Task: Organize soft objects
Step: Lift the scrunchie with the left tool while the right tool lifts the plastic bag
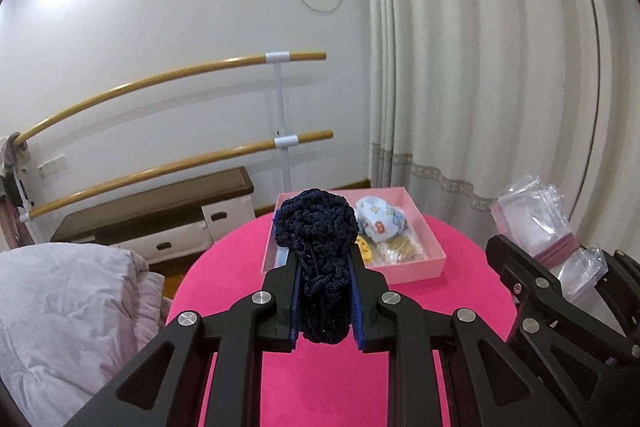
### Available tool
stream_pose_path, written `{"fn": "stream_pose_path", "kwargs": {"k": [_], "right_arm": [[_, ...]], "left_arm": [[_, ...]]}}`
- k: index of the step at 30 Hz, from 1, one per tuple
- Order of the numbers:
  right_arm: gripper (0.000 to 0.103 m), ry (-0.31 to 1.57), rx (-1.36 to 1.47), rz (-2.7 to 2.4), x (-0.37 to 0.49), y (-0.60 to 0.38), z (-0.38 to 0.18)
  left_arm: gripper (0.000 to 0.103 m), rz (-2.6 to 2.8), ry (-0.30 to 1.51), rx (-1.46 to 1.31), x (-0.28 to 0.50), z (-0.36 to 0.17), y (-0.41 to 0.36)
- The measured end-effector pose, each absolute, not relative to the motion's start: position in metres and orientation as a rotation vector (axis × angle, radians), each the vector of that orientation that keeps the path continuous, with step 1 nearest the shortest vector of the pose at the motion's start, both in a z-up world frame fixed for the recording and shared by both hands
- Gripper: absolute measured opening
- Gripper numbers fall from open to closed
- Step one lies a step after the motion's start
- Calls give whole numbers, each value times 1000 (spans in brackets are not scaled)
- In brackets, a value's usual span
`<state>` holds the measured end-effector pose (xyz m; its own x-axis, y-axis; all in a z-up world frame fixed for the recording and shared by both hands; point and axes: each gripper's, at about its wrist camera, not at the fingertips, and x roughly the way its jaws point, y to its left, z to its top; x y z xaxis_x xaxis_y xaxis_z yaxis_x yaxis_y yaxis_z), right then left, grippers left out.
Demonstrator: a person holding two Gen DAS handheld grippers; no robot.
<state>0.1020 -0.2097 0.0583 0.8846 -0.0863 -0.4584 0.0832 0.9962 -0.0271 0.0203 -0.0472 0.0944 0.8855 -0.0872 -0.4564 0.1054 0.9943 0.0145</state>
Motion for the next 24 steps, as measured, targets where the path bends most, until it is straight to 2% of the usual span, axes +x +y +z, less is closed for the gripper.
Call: {"fn": "stream_pose_path", "kwargs": {"k": [13,24], "right_arm": [[38,449,-32,-112,98,-206,62],[38,443,-35,-116,98,-202,60]], "left_arm": [[19,-117,461,34,0,86,-45],[19,-112,464,34,13,82,-45]]}}
